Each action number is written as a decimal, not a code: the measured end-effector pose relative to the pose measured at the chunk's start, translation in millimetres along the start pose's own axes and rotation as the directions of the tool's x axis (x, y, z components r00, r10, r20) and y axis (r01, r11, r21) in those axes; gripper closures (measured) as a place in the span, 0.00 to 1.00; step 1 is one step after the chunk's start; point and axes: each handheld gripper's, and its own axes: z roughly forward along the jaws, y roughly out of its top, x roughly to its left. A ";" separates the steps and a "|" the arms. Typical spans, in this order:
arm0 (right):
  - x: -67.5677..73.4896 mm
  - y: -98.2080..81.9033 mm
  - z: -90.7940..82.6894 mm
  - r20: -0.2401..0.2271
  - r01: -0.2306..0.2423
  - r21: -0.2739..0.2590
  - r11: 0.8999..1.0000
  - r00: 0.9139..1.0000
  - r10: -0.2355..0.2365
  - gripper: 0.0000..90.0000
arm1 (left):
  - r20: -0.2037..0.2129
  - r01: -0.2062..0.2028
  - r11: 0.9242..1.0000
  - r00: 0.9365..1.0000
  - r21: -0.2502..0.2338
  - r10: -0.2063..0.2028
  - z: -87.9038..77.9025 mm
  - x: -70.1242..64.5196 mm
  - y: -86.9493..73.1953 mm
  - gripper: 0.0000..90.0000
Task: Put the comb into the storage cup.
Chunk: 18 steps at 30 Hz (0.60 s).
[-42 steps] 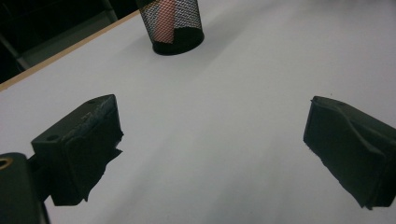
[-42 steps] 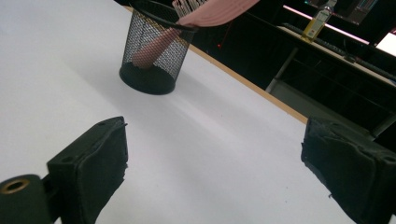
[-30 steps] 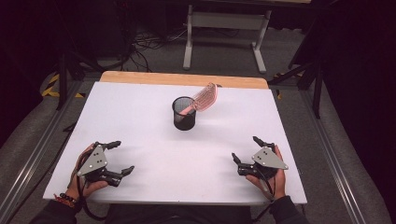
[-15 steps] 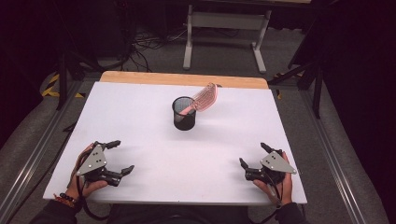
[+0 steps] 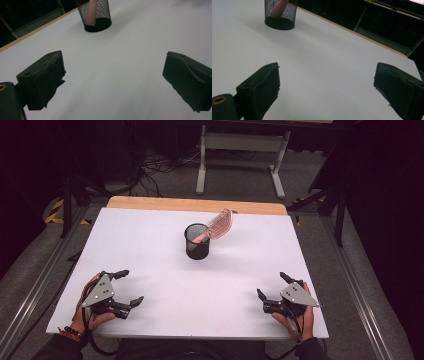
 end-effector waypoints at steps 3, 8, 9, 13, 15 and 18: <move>0.9 2.2 -0.2 -0.008 -0.001 -0.006 1.000 1.000 0.001 0.10 | 0.002 -0.007 1.000 1.000 0.009 0.007 0.7 -0.2 0.0 0.05; 3.9 2.3 -0.9 -0.011 0.007 -0.001 1.000 1.000 -0.007 0.10 | 0.009 -0.006 1.000 1.000 0.005 0.006 0.4 -0.6 0.1 0.05; 3.6 2.8 -1.9 -0.006 0.007 -0.005 1.000 1.000 -0.007 0.10 | 0.011 -0.007 1.000 1.000 0.004 0.007 0.6 -1.1 0.3 0.05; 1.9 2.7 -2.4 0.004 -0.007 -0.014 1.000 1.000 0.007 0.09 | 0.016 -0.009 1.000 1.000 0.004 0.009 1.0 -0.6 0.2 0.05; 1.2 2.1 -1.3 0.001 -0.013 -0.008 1.000 1.000 0.013 0.09 | 0.014 -0.007 1.000 1.000 0.002 0.006 0.5 -0.4 0.0 0.05; 1.7 2.5 -1.7 -0.002 -0.011 -0.010 1.000 1.000 0.011 0.09 | 0.013 0.000 1.000 1.000 -0.002 0.000 0.9 -0.3 0.0 0.06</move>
